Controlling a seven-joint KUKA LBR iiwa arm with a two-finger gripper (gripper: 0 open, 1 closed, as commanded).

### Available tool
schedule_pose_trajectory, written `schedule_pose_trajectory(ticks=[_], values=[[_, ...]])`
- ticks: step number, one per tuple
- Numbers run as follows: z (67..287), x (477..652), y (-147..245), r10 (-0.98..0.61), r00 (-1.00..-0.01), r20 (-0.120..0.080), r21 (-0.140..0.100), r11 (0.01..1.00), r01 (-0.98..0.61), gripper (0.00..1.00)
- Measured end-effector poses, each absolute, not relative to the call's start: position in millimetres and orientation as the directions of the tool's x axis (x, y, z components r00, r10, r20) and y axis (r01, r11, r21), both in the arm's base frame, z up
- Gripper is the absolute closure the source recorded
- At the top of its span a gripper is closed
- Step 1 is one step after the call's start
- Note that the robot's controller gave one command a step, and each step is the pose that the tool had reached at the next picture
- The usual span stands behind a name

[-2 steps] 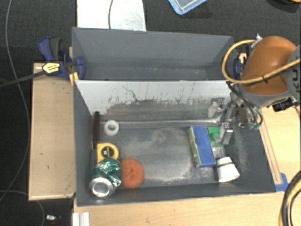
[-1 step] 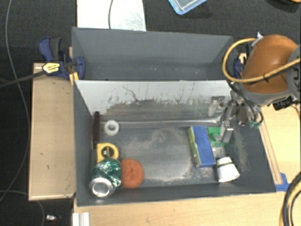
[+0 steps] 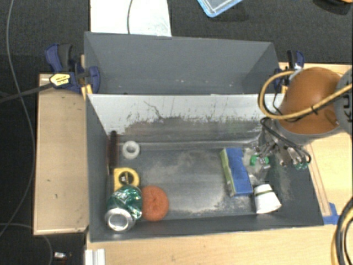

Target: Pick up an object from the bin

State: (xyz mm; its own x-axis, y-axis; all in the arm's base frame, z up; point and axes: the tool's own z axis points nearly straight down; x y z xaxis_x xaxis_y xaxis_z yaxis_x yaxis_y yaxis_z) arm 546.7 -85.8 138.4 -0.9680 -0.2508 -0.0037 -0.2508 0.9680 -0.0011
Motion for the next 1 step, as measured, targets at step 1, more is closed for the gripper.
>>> schedule_pose_trajectory(ticks=[1], values=[[138.4,546.7,-85.7,-0.253,-0.968,-0.004,-0.001,0.968,-0.253,0.00]])
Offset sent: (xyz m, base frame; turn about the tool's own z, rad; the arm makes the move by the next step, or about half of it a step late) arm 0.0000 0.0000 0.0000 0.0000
